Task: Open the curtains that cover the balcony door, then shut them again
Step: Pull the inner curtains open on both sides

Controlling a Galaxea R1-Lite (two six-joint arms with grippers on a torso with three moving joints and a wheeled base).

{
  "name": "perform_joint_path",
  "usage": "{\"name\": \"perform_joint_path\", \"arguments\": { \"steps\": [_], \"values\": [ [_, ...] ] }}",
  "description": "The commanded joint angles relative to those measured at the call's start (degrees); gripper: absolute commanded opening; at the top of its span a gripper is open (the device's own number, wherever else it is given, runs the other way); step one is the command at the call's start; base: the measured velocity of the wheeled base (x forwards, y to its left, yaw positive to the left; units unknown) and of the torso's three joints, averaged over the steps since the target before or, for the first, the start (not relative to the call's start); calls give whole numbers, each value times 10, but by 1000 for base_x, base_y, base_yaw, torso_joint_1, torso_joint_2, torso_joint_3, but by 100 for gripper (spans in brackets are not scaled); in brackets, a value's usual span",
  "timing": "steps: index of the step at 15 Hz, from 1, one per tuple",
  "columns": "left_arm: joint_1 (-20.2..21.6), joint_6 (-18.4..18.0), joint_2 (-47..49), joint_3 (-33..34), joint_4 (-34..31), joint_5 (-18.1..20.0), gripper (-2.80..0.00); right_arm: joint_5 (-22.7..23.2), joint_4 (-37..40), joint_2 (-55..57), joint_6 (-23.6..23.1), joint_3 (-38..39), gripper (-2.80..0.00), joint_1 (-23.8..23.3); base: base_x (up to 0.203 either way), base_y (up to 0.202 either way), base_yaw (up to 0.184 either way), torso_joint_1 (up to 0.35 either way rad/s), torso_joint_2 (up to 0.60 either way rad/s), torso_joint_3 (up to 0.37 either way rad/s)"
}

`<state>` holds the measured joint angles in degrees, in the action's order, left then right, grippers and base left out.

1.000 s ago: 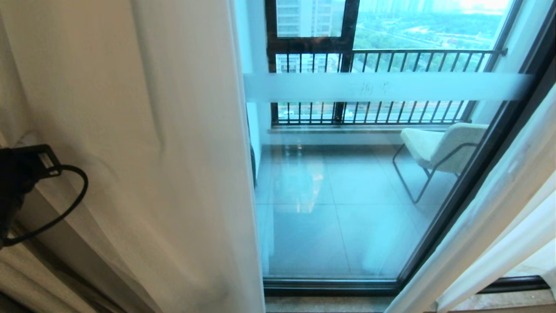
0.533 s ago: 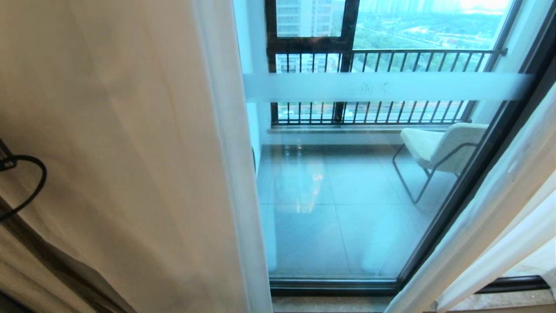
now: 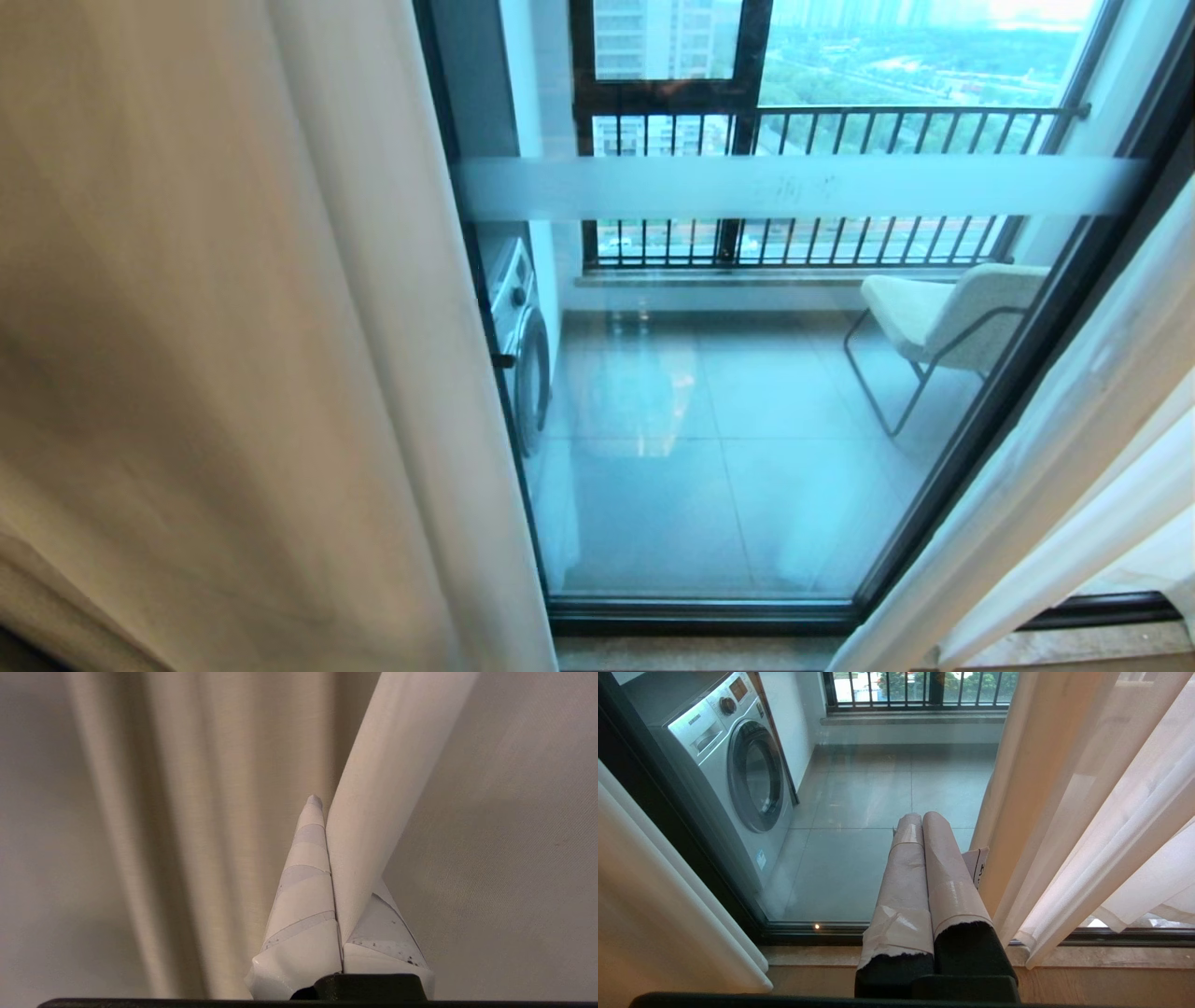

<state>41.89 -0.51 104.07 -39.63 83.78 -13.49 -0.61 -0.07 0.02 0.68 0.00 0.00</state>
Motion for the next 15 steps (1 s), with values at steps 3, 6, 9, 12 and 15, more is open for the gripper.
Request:
{"name": "perform_joint_path", "arguments": {
  "steps": [3, 6, 9, 12, 15],
  "values": [
    [51, 1, 71, -36, 25, -1, -280, 0, 0, 0, -1, 0, -280, 0, 0, 0, 0, 0, 0, 0],
    [85, 1, 109, -67, 47, -1, -280, 0, 0, 2, 0, 0, -280, 0, 0, 0, 0, 0, 0, 0],
    [112, 3, 137, -88, 52, -1, -280, 0, 0, 5, 0, 0, -280, 0, 0, 0, 0, 0, 0, 0],
    [135, 17, 164, -112, 52, -2, -280, 0, 0, 11, 0, 0, -280, 0, 0, 0, 0, 0, 0, 0],
    [157, 17, 187, -141, 52, -2, -280, 0, 0, 14, -1, 0, -280, 0, 0, 0, 0, 0, 0, 0]
  ]
}}
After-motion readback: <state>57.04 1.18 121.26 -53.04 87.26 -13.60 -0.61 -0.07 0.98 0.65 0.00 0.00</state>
